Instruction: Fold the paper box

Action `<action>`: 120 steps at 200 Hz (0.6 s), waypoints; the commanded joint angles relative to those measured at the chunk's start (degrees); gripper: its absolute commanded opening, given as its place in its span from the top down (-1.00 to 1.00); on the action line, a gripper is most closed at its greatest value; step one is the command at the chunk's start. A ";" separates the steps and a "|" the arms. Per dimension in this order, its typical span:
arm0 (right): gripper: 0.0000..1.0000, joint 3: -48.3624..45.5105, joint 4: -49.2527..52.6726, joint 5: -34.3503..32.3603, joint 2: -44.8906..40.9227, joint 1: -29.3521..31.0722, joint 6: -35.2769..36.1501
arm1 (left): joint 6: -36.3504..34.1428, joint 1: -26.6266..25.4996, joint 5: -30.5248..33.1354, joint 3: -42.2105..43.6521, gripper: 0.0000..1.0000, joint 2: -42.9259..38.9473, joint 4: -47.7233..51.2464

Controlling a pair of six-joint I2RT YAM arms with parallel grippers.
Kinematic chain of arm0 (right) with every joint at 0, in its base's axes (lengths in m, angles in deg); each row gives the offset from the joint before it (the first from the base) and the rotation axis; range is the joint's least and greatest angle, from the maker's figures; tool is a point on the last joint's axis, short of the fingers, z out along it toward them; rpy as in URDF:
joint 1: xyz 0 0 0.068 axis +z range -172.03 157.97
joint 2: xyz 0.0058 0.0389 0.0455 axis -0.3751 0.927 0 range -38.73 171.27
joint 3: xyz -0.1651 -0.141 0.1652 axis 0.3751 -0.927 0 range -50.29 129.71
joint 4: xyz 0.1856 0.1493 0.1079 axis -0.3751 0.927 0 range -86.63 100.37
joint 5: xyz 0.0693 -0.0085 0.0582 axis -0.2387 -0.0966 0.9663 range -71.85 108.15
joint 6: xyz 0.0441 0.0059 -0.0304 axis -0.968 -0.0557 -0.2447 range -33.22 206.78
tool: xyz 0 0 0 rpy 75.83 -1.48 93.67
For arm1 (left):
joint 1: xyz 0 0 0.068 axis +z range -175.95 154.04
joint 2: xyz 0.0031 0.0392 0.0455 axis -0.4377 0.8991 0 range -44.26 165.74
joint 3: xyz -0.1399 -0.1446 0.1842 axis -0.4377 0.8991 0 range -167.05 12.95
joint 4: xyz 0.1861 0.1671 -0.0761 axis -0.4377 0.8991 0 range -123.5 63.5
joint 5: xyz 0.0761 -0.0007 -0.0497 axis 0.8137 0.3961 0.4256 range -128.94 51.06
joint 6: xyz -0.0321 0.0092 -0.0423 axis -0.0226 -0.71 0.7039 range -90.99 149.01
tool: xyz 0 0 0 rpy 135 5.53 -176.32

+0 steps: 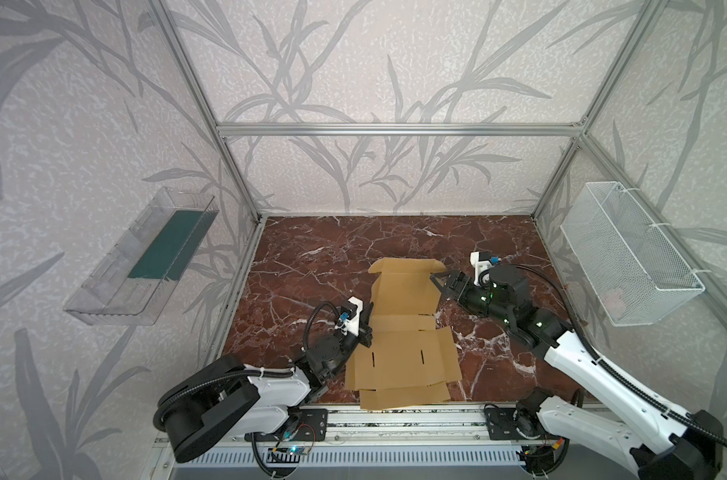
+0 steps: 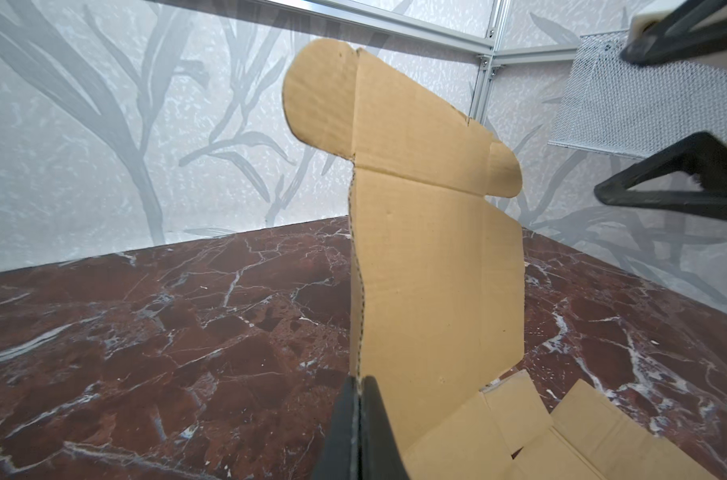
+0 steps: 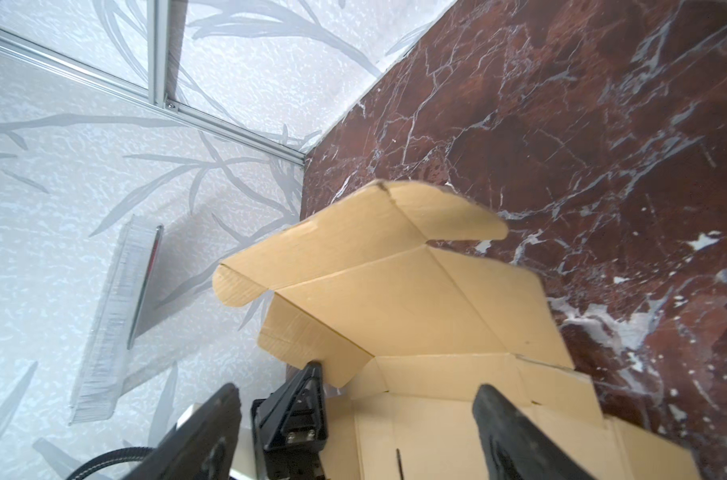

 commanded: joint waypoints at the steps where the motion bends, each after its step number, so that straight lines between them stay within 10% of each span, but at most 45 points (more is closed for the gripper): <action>1: -0.75 3.16 1.40 -3.54 1.28 1.12 -4.77 | -6.49 -2.26 3.95 -0.96 1.00 2.78 -7.09; 120: -0.65 14.99 5.38 -7.65 13.30 2.59 -9.26 | -10.51 -9.39 9.34 -4.07 1.00 8.35 -7.25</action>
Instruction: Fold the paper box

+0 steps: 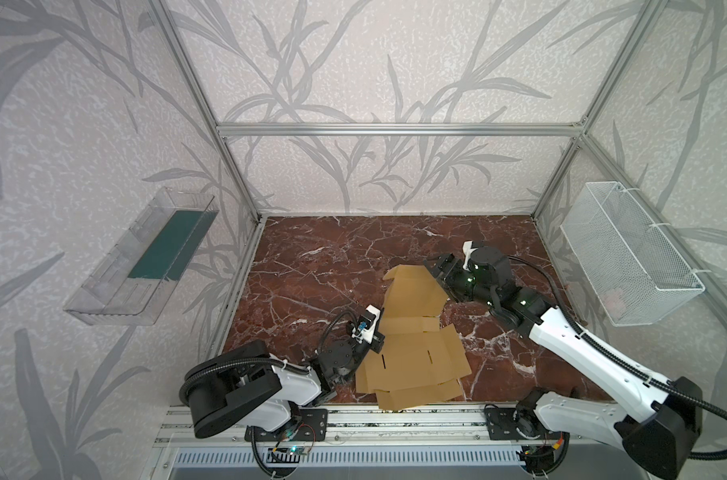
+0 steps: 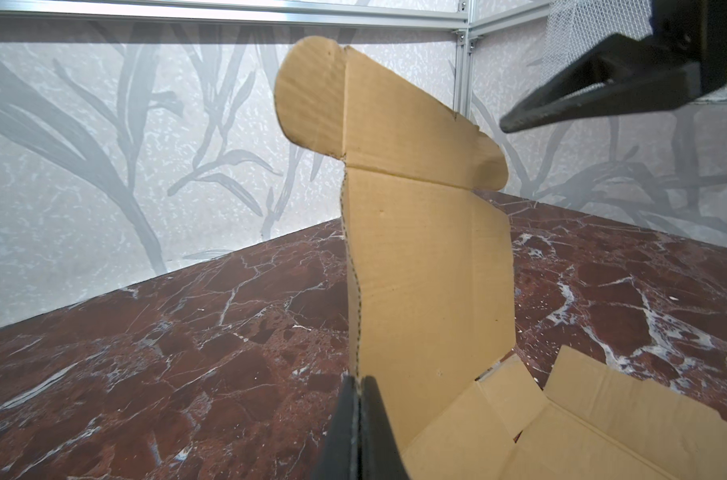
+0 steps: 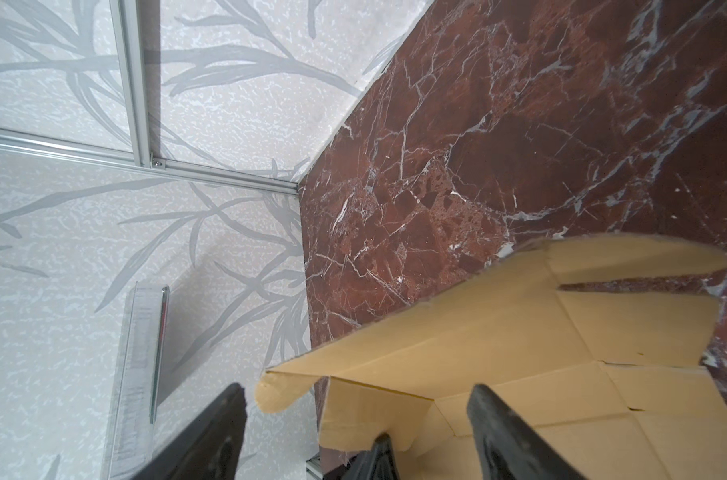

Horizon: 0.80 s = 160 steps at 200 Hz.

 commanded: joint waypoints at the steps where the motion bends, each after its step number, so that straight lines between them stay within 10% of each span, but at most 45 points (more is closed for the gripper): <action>1: -0.65 3.02 1.48 -1.81 1.71 0.25 -0.38 | -2.37 -0.87 2.14 -1.63 1.00 0.66 -2.71; 160: -0.32 0.30 -4.33 4.38 8.10 -0.94 -3.02 | -2.70 -1.41 3.79 -0.68 1.00 -0.79 -2.64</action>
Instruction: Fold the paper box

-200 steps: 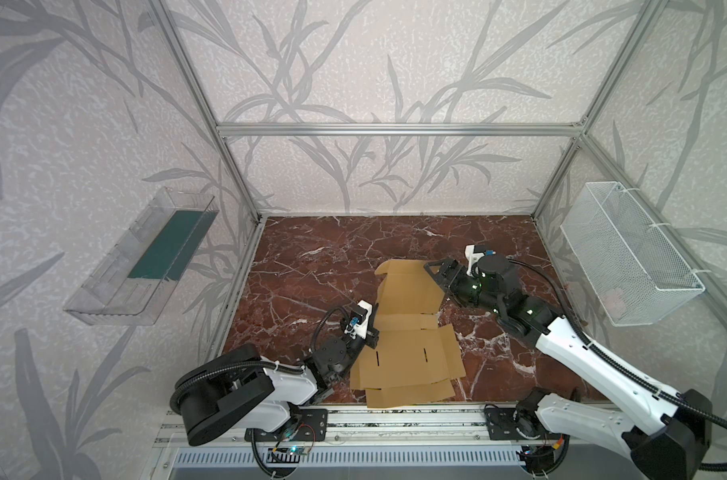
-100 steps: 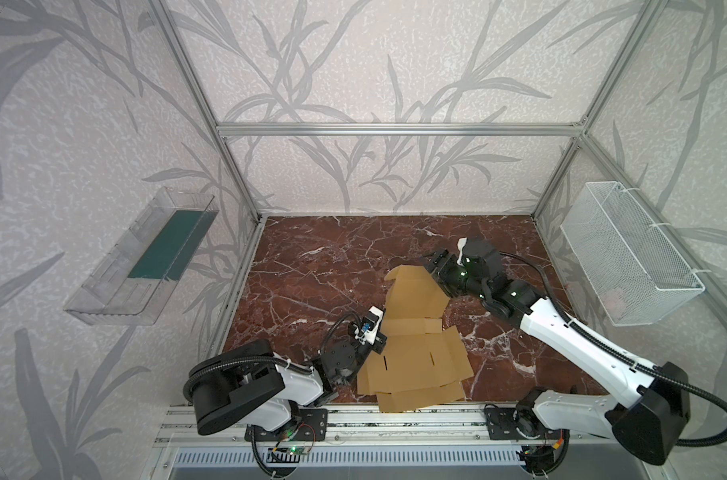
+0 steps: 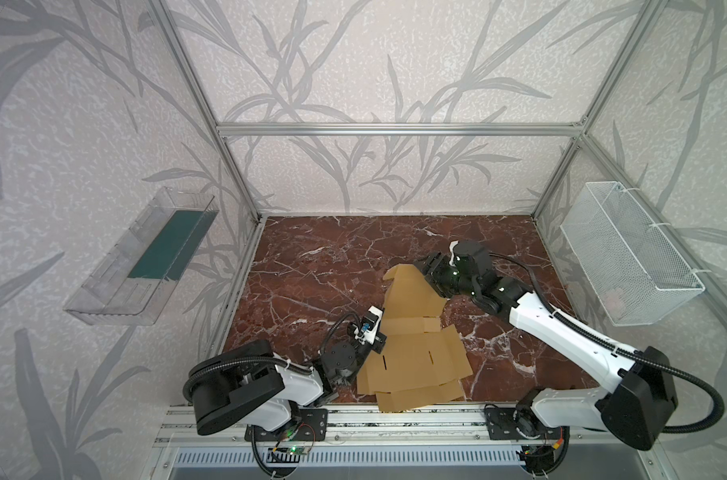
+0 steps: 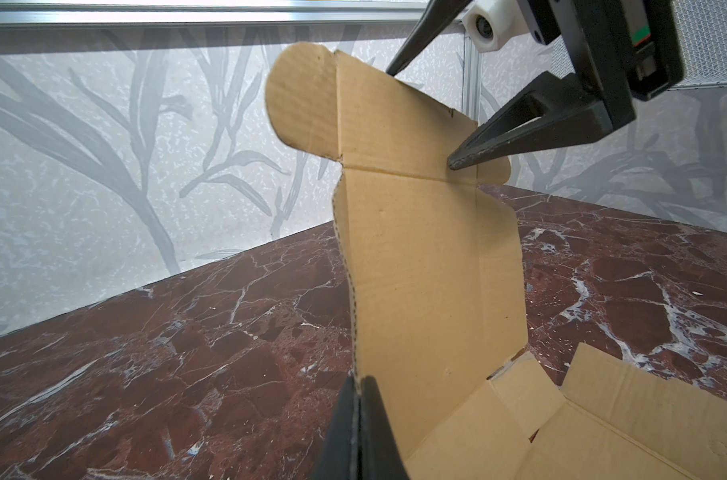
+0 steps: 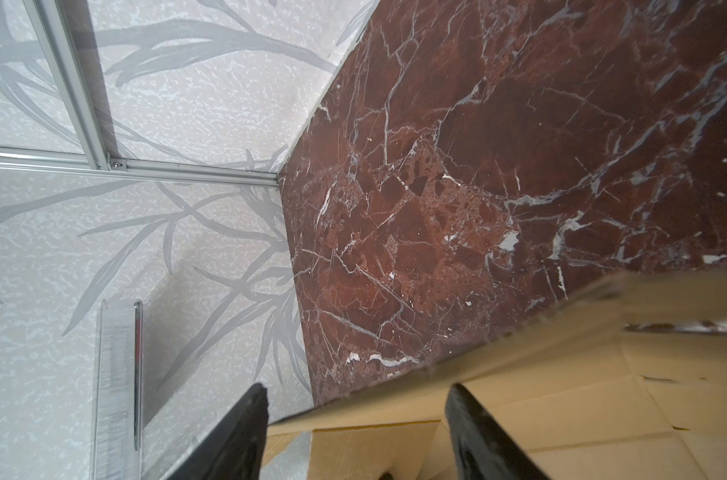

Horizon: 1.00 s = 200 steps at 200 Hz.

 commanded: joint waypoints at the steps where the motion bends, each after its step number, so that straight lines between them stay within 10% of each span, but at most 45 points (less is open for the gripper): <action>1: -0.31 -0.88 -1.69 0.93 -0.18 -0.28 -0.19 | -1.54 -0.28 0.78 -0.17 1.00 -1.10 -2.66; 200: 0.17 -7.74 -8.65 3.95 -3.48 -0.21 -4.35 | -1.41 -0.37 2.04 -0.58 1.00 -0.76 -2.60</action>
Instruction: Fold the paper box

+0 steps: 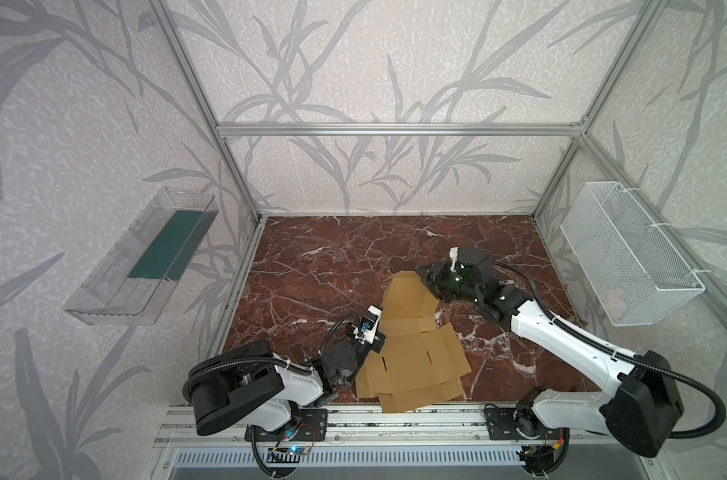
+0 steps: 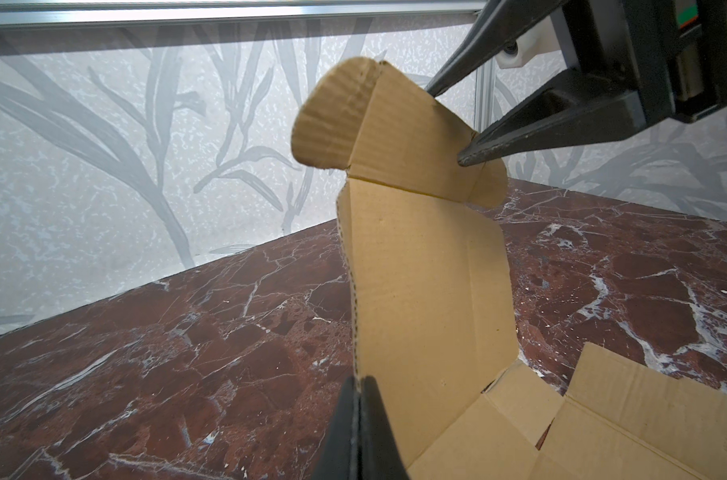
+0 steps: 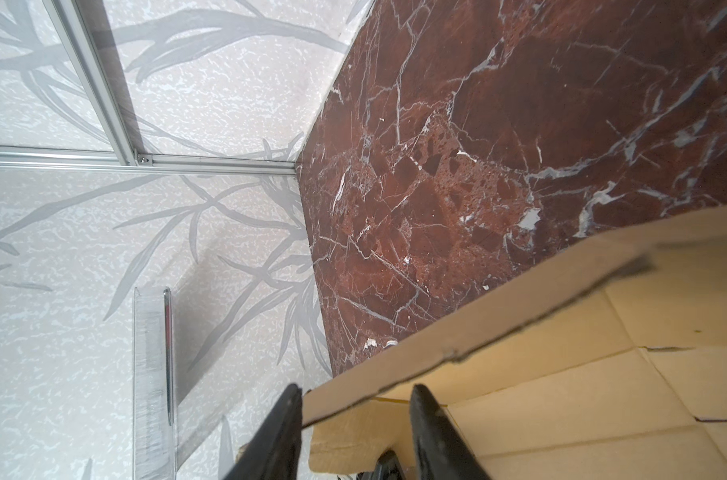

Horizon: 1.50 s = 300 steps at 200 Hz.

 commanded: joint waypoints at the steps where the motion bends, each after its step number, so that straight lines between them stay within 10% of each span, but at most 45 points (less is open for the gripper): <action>1: 0.17 -1.20 -0.89 0.19 -1.12 0.04 -0.80 | -1.02 -0.30 0.49 -0.57 1.00 -0.67 -3.22; 104: 0.44 -3.05 -5.15 0.24 0.02 -0.03 -3.67 | -1.03 -0.46 0.05 -0.47 1.00 -1.02 -3.24; 221: 0.71 -4.54 -7.71 1.34 1.16 -0.25 -4.83 | -0.75 -0.40 0.54 -0.07 0.45 -1.44 -3.30; 250: 0.52 -4.18 -4.83 1.43 0.51 -1.50 -0.94 | 1.79 -0.39 3.25 -0.64 0.27 -2.66 -3.07; 272: 0.31 -2.75 -1.00 2.93 0.94 -3.65 5.41 | 1.27 0.46 6.04 -2.09 -0.37 -3.52 -1.29; 300: 0.09 -4.78 -1.39 5.60 0.63 -6.08 11.36 | 7.60 4.48 -0.37 -8.65 -0.60 -11.38 21.36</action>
